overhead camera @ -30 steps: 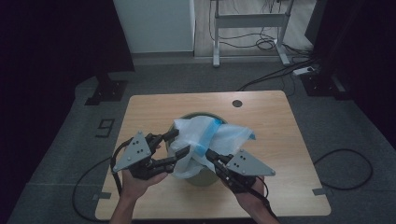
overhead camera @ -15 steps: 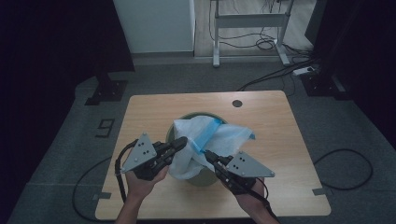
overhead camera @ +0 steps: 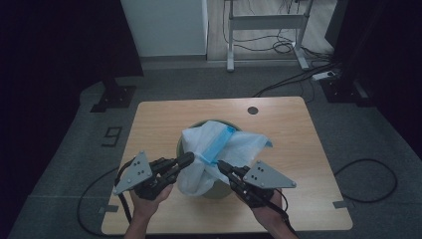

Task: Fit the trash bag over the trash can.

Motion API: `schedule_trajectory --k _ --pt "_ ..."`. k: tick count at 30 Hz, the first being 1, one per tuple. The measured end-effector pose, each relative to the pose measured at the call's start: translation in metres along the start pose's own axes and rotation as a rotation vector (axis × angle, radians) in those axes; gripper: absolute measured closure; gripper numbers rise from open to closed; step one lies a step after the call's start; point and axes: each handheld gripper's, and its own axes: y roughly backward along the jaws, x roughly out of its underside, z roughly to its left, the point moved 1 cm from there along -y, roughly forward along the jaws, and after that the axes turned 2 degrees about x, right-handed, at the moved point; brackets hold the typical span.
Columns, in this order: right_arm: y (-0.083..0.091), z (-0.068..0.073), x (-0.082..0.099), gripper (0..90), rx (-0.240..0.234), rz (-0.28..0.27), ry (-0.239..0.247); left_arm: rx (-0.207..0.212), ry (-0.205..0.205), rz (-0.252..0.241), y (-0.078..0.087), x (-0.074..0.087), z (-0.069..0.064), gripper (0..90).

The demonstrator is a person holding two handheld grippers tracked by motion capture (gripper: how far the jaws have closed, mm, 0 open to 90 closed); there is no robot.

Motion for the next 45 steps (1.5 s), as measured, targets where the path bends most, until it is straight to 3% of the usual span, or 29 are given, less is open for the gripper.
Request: schedule_trajectory --k 9,19,26,32,38,45 --pt "0.001 0.009 0.009 88.2 -0.050 0.009 0.001 -0.025 0.029 -0.011 0.011 0.013 -0.002 89.2" --pt "0.004 0.025 0.033 88.5 -0.095 0.044 -0.006 -0.066 0.079 -0.017 0.030 0.046 -0.018 89.4" --pt "0.012 0.011 0.027 68.3 -0.046 0.019 -0.037 -0.069 0.120 -0.025 0.040 0.060 -0.018 89.4" --pt "-0.003 -0.003 0.021 59.0 -0.029 0.063 -0.083 -0.072 0.159 -0.027 0.043 0.074 -0.018 89.1" --pt "-0.019 0.008 0.019 52.2 -0.070 0.093 -0.085 -0.065 0.189 -0.022 0.043 0.084 -0.019 88.3" --pt "-0.029 0.021 0.028 45.3 -0.056 0.143 -0.054 -0.070 0.208 -0.004 0.044 0.090 -0.020 87.2"
